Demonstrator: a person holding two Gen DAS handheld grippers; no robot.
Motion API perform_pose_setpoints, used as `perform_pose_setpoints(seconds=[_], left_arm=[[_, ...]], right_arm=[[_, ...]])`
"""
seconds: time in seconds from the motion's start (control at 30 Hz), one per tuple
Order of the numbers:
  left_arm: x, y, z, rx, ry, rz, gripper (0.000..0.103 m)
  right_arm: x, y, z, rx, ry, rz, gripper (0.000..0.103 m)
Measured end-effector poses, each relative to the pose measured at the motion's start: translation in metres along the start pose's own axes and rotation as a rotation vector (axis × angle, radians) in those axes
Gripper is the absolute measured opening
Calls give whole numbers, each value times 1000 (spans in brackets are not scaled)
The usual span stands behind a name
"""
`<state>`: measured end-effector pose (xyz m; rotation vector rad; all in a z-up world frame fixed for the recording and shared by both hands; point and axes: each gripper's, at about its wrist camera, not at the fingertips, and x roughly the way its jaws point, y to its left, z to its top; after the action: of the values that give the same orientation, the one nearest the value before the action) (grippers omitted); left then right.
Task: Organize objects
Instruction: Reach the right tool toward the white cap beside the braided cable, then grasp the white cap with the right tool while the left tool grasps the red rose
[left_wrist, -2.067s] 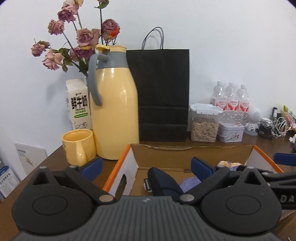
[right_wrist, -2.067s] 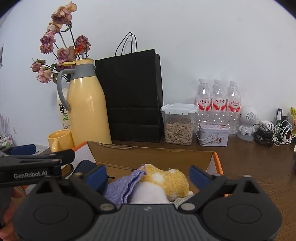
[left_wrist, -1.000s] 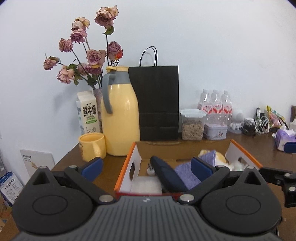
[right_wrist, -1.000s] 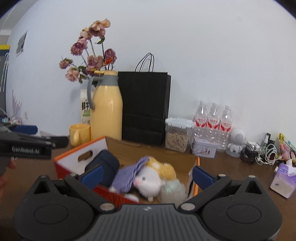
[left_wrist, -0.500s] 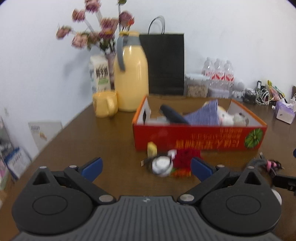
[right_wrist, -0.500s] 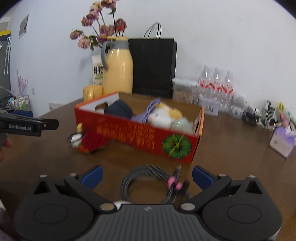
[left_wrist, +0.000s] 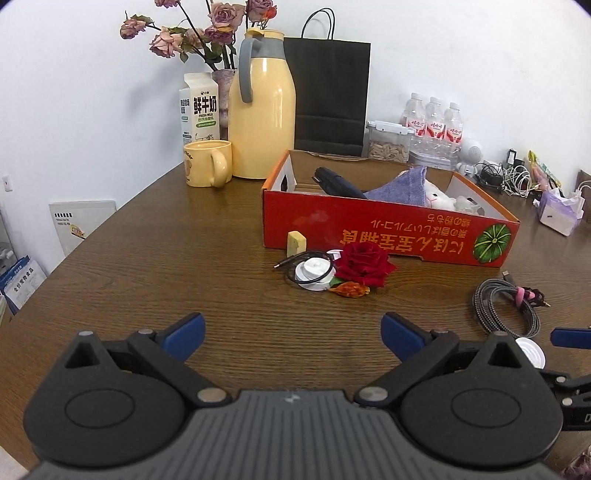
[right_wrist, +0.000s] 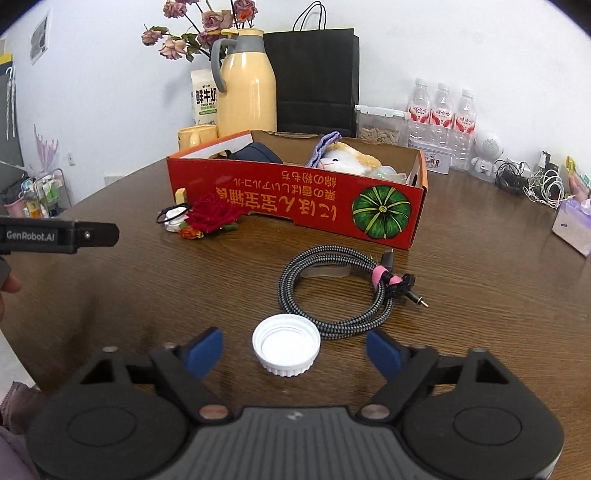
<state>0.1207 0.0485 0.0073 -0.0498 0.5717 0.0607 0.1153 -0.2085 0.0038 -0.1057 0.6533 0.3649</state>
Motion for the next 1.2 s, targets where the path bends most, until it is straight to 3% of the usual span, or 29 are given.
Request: perform_pose_setpoints(seconds=[0.37,0.8,0.97,1.2], left_arm=[[0,-1,-3,-3,11,-15,103],[11,-2,4,11,6,-1,103],[25,-5,22,3,-13,-4,103],[44,-29,43,75,-57,-42,103]], right_arm=[[9,-2,-3,30,15,23,39],[1,-2,4,30,-64,84,39],[5,-4,17,18,-102,71,39],[20,-11,40,7,-147,44,39]])
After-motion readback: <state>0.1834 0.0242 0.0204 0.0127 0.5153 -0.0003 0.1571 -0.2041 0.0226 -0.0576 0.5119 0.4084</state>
